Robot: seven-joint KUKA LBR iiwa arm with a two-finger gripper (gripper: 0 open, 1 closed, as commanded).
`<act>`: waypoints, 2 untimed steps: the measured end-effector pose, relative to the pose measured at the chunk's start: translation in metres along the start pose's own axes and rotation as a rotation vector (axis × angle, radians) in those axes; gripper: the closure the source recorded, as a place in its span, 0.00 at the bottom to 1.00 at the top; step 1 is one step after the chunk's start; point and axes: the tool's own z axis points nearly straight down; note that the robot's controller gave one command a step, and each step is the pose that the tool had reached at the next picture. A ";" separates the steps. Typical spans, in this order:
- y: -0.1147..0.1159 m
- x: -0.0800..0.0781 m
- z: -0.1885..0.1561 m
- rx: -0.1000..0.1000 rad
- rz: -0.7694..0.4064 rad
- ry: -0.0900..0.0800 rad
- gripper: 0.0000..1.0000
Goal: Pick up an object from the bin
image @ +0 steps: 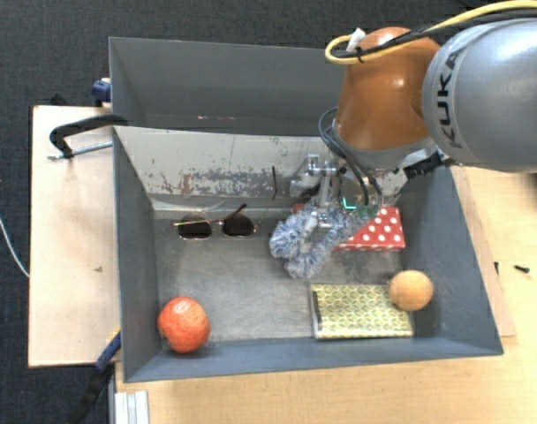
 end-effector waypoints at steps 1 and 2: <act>0.000 -0.002 -0.005 0.000 0.001 -0.009 1.00; 0.000 -0.002 -0.005 0.000 0.001 -0.009 1.00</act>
Offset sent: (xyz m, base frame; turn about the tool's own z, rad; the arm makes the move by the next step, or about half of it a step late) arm 0.0000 0.0000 0.0000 0.0000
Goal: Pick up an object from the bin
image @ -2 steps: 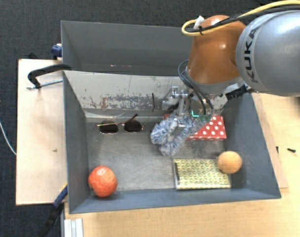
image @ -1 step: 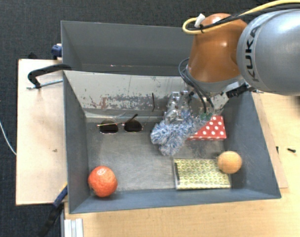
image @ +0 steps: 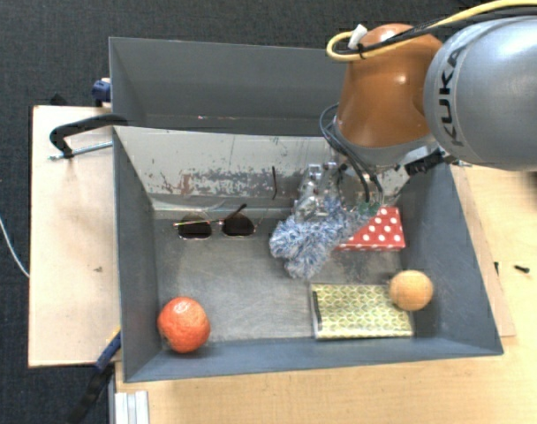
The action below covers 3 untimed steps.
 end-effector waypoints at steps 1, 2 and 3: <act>0.000 0.000 0.000 0.000 0.000 0.000 1.00; 0.000 0.000 0.000 0.000 0.000 0.000 1.00; 0.000 0.000 0.000 0.000 0.000 0.000 1.00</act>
Offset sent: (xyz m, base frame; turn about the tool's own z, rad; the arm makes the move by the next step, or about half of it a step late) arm 0.0000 0.0000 0.0000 0.0000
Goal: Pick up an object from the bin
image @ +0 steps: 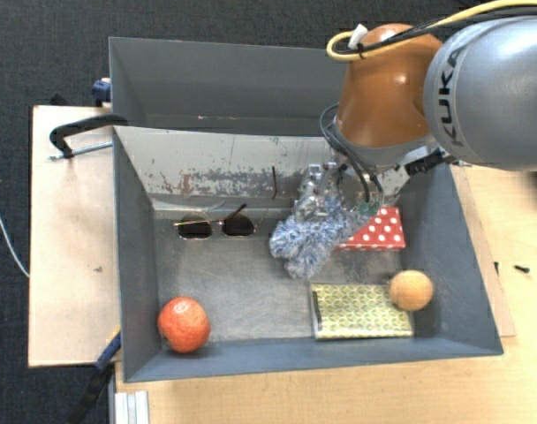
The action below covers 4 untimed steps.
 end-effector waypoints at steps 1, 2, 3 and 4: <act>0.000 0.000 0.000 0.000 0.000 0.000 1.00; 0.000 0.000 0.000 0.000 0.000 0.000 1.00; 0.000 0.000 0.000 0.000 0.000 0.000 1.00; 0.000 0.000 0.000 0.000 0.000 0.000 1.00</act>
Offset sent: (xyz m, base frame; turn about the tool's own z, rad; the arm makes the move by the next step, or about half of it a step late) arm 0.0000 0.0000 0.0000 0.0000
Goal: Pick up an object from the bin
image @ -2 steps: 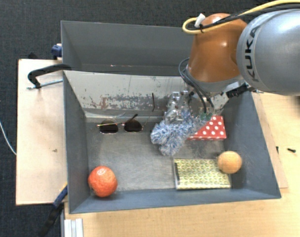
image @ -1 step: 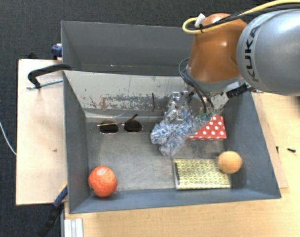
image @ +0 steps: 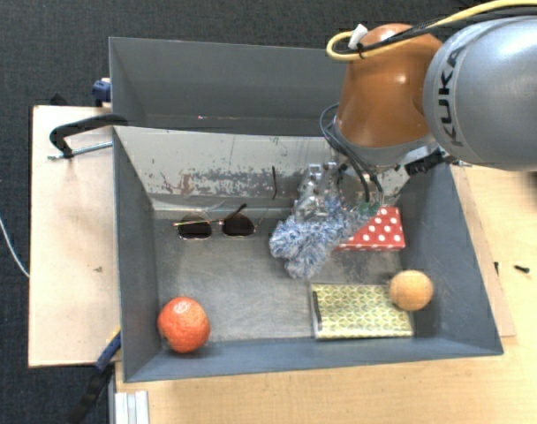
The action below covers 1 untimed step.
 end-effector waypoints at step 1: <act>0.000 0.000 0.000 0.000 0.000 0.000 1.00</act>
Offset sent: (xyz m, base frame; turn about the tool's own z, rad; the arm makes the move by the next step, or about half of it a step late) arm 0.0000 0.0000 0.0000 0.0000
